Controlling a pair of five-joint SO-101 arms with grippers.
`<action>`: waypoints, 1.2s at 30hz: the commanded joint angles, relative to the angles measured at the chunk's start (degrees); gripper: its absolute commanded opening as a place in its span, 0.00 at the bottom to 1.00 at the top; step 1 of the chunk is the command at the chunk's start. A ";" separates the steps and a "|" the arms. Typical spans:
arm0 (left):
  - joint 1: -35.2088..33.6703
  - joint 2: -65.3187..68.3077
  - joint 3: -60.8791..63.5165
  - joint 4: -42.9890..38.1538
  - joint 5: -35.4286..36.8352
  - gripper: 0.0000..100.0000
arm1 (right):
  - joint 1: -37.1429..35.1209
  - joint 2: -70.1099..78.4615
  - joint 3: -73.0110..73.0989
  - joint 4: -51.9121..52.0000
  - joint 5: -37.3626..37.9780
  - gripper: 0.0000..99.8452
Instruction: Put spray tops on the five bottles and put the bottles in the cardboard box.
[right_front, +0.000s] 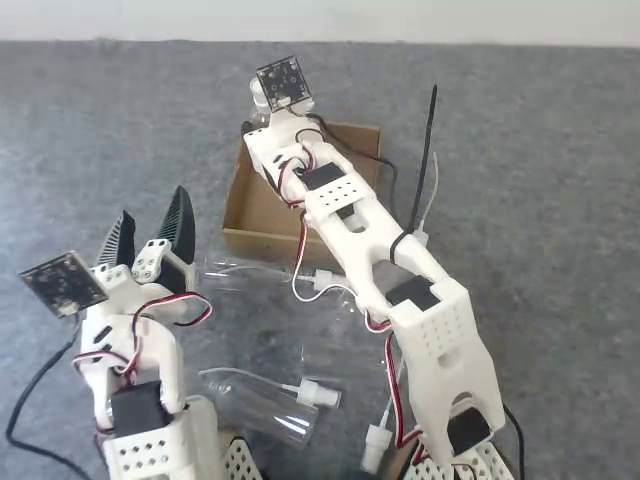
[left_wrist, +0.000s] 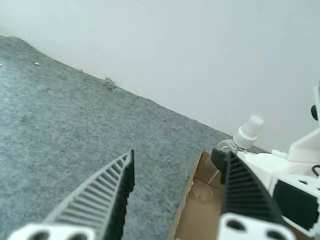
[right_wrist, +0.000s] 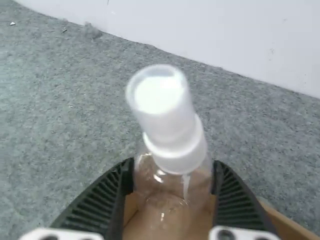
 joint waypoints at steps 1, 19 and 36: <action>-0.09 -0.97 -3.21 -1.58 0.70 0.26 | -0.75 -0.66 -2.99 1.71 0.70 0.27; 0.00 -0.97 -3.21 -1.67 0.62 0.26 | -1.27 -1.10 -2.99 2.24 0.79 0.30; 0.09 -0.97 -3.21 -1.76 0.62 0.26 | -2.51 -4.09 -3.96 11.21 2.37 0.41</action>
